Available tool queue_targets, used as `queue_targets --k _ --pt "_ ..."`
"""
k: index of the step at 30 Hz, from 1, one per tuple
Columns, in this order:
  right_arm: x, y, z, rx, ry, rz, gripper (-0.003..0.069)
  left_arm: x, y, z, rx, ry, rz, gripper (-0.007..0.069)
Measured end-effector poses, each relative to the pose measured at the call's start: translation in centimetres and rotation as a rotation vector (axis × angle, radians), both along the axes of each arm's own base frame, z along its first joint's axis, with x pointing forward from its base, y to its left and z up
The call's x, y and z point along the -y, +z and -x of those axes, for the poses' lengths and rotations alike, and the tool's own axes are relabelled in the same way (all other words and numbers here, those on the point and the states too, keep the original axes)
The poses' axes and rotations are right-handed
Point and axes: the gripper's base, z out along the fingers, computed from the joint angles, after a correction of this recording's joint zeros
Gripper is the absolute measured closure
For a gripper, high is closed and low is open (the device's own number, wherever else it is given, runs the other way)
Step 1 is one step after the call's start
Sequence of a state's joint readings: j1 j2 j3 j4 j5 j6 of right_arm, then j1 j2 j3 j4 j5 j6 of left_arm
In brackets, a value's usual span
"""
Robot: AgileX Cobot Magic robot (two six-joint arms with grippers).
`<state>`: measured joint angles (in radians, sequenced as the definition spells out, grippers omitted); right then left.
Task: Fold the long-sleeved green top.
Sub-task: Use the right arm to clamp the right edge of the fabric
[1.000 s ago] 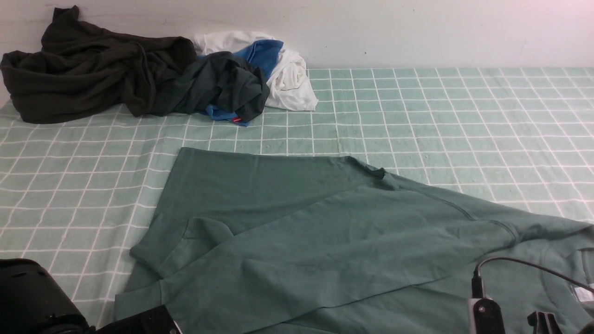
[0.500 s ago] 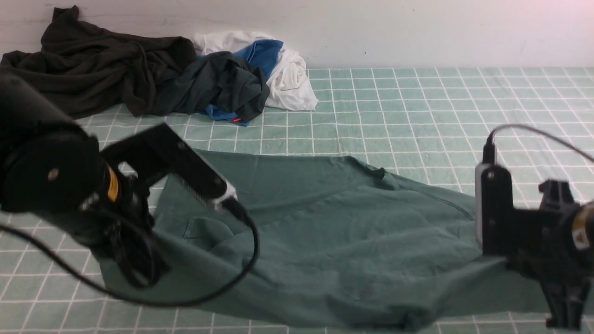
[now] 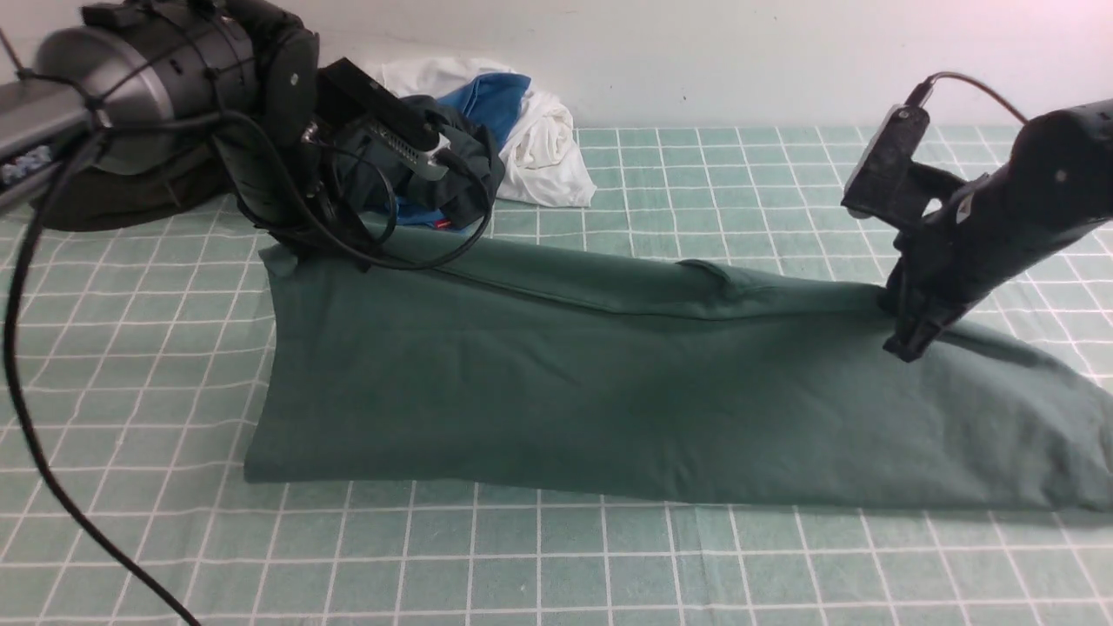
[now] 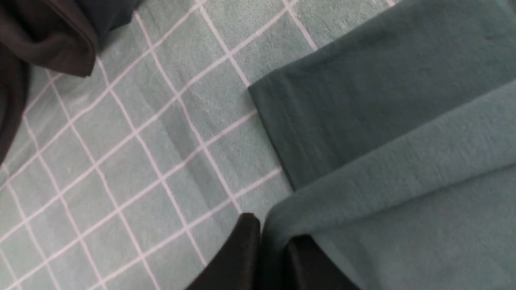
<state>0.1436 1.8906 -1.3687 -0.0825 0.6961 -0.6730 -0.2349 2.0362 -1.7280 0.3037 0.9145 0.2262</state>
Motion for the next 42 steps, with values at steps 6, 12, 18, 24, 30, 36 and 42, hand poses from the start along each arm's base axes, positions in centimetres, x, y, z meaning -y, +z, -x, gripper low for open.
queue_targets --k 6,12,18,24,30,36,42 --pt "1.2 -0.3 -2.6 0.031 -0.216 -0.094 0.0458 -0.1 -2.8 -2.5 -0.011 0.040 0.007 0.0397" --pt "3.7 2.4 -2.0 0.012 -0.518 -0.176 0.0284 -1.0 -0.8 -3.2 0.054 0.182 0.031 0.0158" --pt "3.3 4.0 0.5 -0.087 -0.594 -0.304 0.0267 -0.6 2.0 -1.7 0.022 0.258 0.096 0.0146" --pt "-4.4 -0.7 1.5 -0.218 -0.378 -0.431 0.0302 0.8 2.1 -0.9 -0.047 0.222 0.143 0.0393" --pt "-9.3 -5.5 -0.5 -0.100 -0.284 -0.472 0.0319 0.5 2.6 0.0 -0.106 0.227 0.112 0.0606" --pt "-9.5 -5.3 -4.4 0.014 -0.364 -0.567 0.0321 0.2 5.7 1.5 -0.077 0.218 0.116 0.0628" --pt "-4.5 0.3 -7.1 0.017 -0.474 -0.569 0.0321 -0.1 8.1 4.1 -0.062 0.206 0.163 0.0628"
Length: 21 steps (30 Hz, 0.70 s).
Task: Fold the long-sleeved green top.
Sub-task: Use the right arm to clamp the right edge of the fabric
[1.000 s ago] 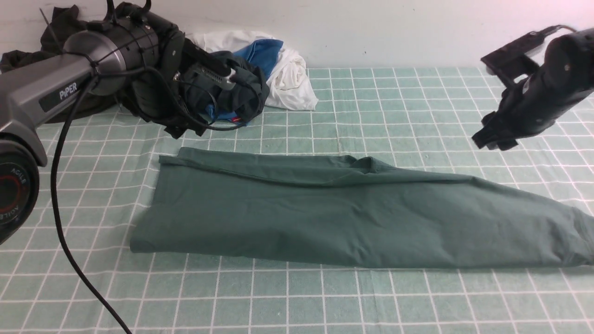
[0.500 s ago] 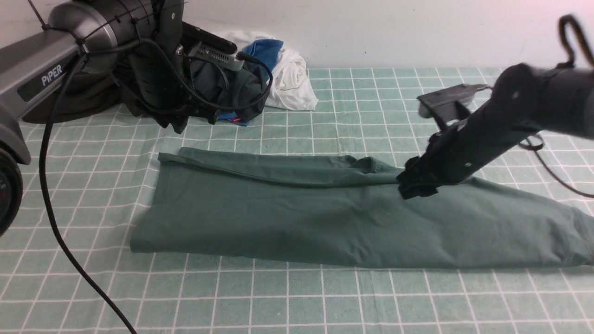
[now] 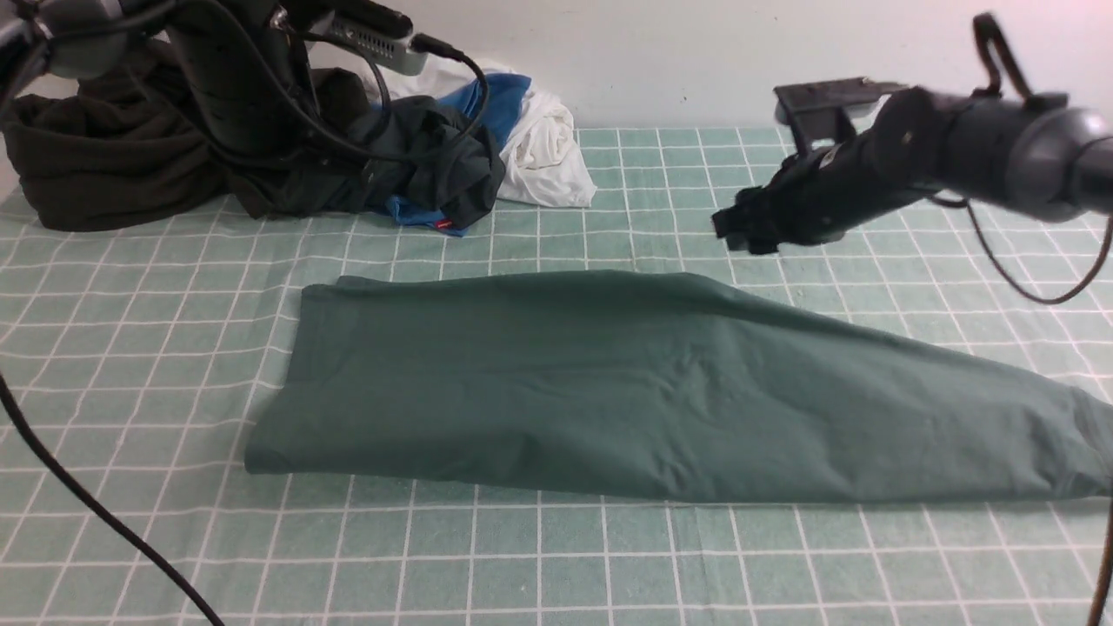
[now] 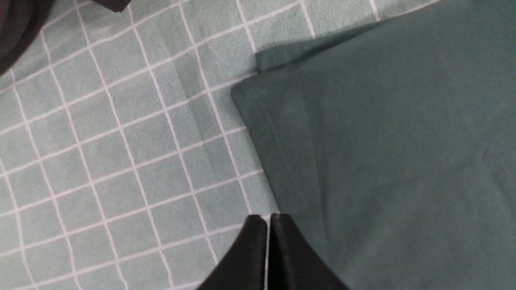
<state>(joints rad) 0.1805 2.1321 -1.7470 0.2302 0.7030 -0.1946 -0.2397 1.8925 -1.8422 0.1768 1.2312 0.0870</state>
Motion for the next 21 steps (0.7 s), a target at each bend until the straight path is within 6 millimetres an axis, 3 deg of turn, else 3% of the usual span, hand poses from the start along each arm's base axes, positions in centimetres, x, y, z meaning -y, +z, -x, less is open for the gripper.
queue_targets --k 2,3,5,6,8,12,15,21 --pt "2.2 1.9 0.4 -0.067 -0.008 0.045 0.0321 0.0 -0.9 1.6 -0.057 -0.015 0.020 0.0628" --pt "2.5 2.3 0.5 -0.069 -0.010 0.049 0.0321 0.0 -1.2 2.0 -0.075 -0.019 0.030 0.0628" --pt "5.0 3.7 1.8 -0.171 -0.028 0.094 0.0321 0.0 -4.4 4.4 -0.178 -0.036 0.062 0.0628" --pt "6.0 4.1 2.5 -0.216 -0.037 0.113 0.0323 0.0 -4.9 4.6 -0.177 -0.042 0.071 0.0628" --pt "7.8 4.4 3.8 -0.296 -0.059 0.144 0.0332 0.0 -8.0 5.8 -0.214 -0.043 0.081 0.0628" --pt "10.5 3.7 6.5 -0.402 -0.101 0.190 0.0372 -0.3 -12.7 6.9 -0.243 -0.049 0.070 0.0628" --pt "11.9 3.1 9.2 -0.462 -0.138 0.185 0.0403 -0.4 -14.7 7.1 -0.274 -0.050 0.061 0.0628" --pt "14.7 1.3 14.8 -0.453 -0.268 0.155 0.0435 -0.4 -16.1 6.9 -0.287 -0.051 0.058 0.0628"
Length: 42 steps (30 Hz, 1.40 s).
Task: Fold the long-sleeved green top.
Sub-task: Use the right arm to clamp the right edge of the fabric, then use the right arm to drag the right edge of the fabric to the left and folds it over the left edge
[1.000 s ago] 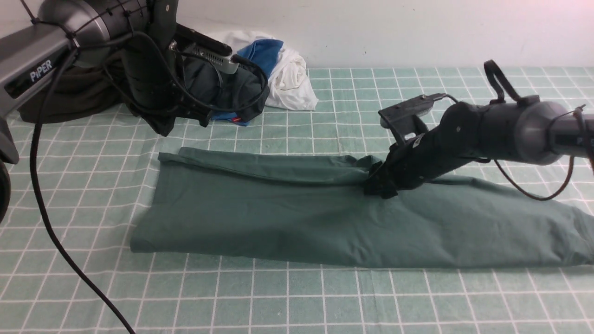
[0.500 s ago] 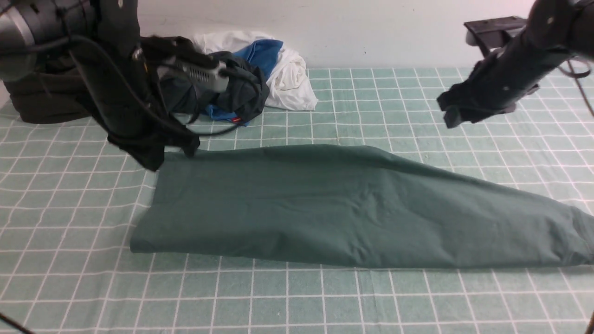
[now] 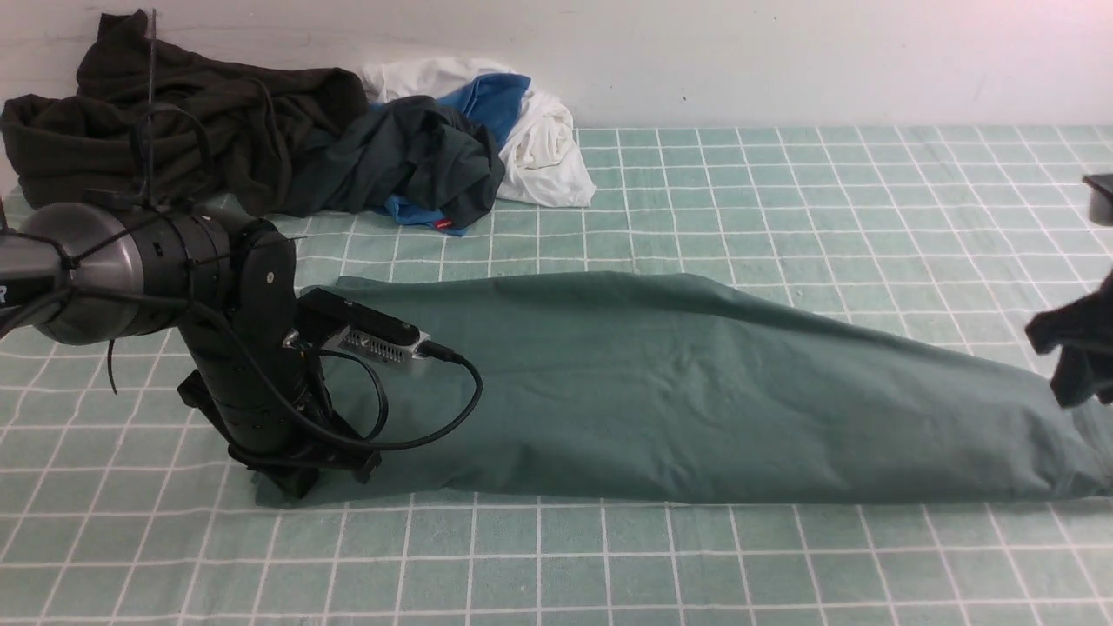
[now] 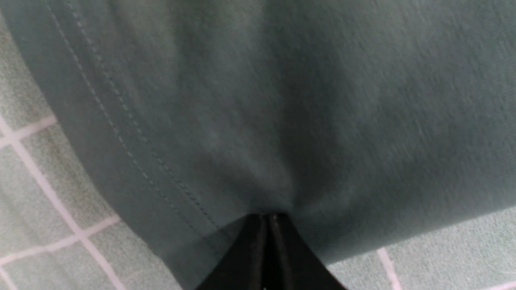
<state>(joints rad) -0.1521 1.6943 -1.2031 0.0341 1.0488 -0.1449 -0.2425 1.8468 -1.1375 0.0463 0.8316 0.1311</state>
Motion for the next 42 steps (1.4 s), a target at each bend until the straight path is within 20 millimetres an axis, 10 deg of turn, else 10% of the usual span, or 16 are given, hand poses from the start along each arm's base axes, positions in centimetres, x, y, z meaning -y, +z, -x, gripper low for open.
queue_targets --k 19,31,39,42 --pt "4.9 -7.9 -0.2 0.037 -0.222 -0.044 0.0068 0.0 0.0 0.0 0.004 0.001 0.003 0.0627" --pt "4.9 -7.4 -1.0 0.007 -0.188 -0.064 0.0602 0.0 1.1 0.2 0.026 0.001 0.008 0.0627" --pt "5.5 3.1 -2.6 0.178 -0.142 0.065 0.0621 -0.9 10.6 3.5 0.266 0.002 0.064 0.0627" --pt "2.3 10.0 -2.7 0.356 -0.049 0.104 0.0621 -1.7 15.3 6.7 0.391 0.004 0.094 0.0627"
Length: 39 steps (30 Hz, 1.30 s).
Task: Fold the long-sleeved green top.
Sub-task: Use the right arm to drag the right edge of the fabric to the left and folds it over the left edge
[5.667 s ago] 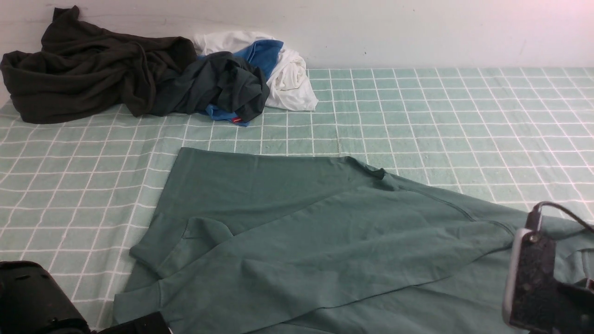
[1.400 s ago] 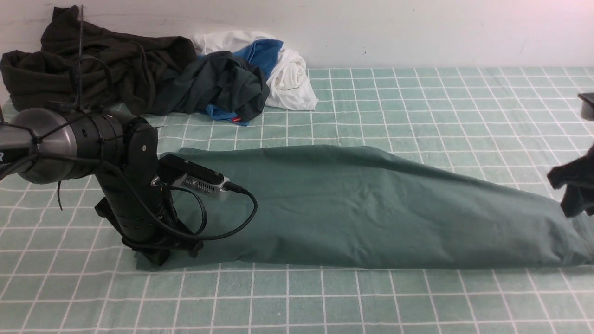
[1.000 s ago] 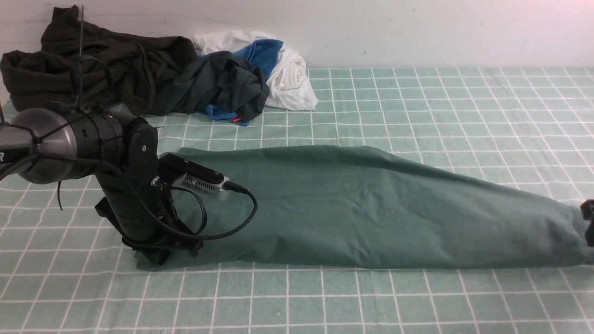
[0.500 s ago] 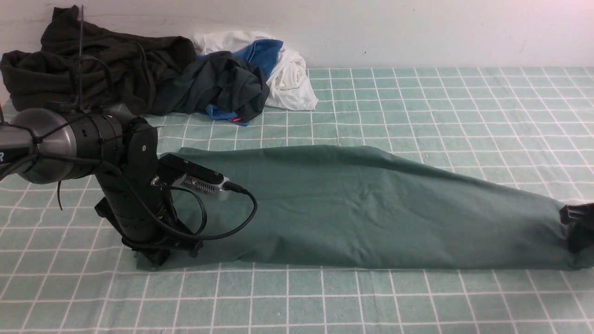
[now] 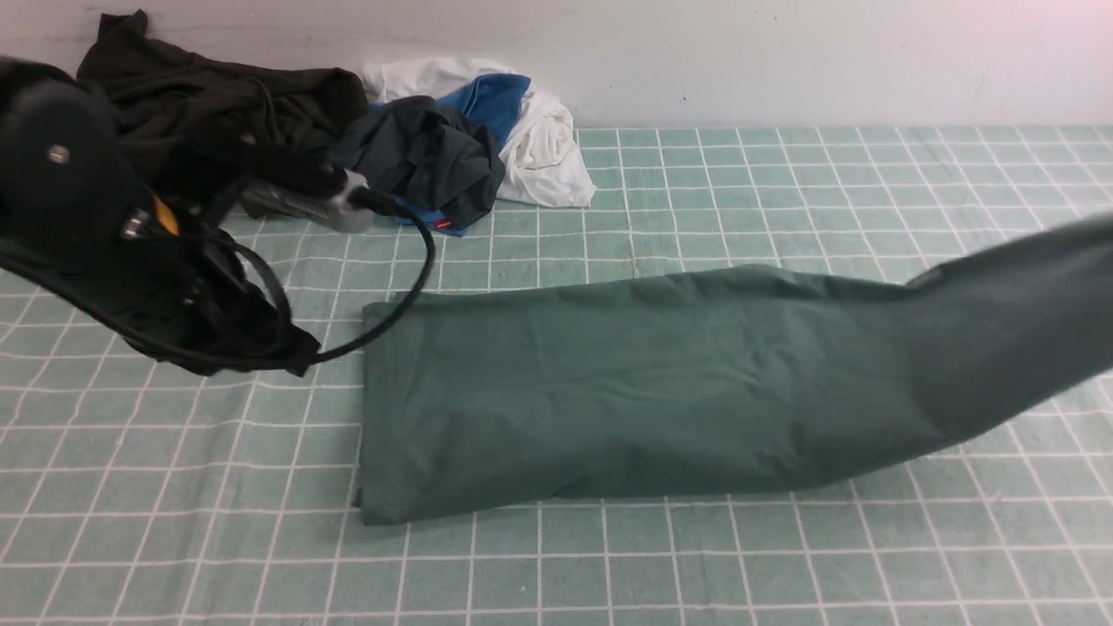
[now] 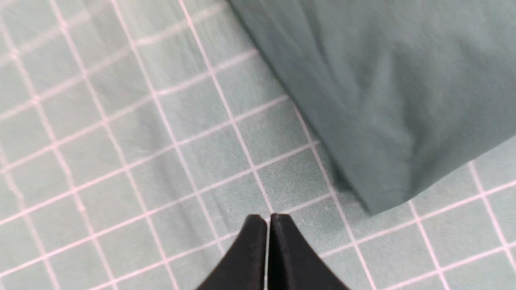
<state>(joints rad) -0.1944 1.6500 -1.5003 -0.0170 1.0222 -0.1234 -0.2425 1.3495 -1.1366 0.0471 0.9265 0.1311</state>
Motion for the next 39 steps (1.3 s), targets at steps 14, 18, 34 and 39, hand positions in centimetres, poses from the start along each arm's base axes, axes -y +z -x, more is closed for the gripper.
queue_targets --k 14,18,34,39 --pt "-33.2 -1.1 1.5 0.186 0.832 -0.135 0.0621 -1.9 6.1 8.1 0.171 0.013 0.069 0.0627" --pt "-38.7 -5.8 1.7 0.223 0.908 -0.185 0.0613 -1.9 5.1 8.8 0.141 0.012 0.083 0.0627" --pt "-38.9 -8.7 1.7 0.084 0.903 -0.107 0.0128 -3.4 0.2 14.4 0.185 0.029 0.094 0.0627" --pt "-39.3 -13.4 1.4 -0.076 0.870 -0.092 0.0152 -4.0 -2.6 16.9 0.212 0.092 0.145 0.0627"
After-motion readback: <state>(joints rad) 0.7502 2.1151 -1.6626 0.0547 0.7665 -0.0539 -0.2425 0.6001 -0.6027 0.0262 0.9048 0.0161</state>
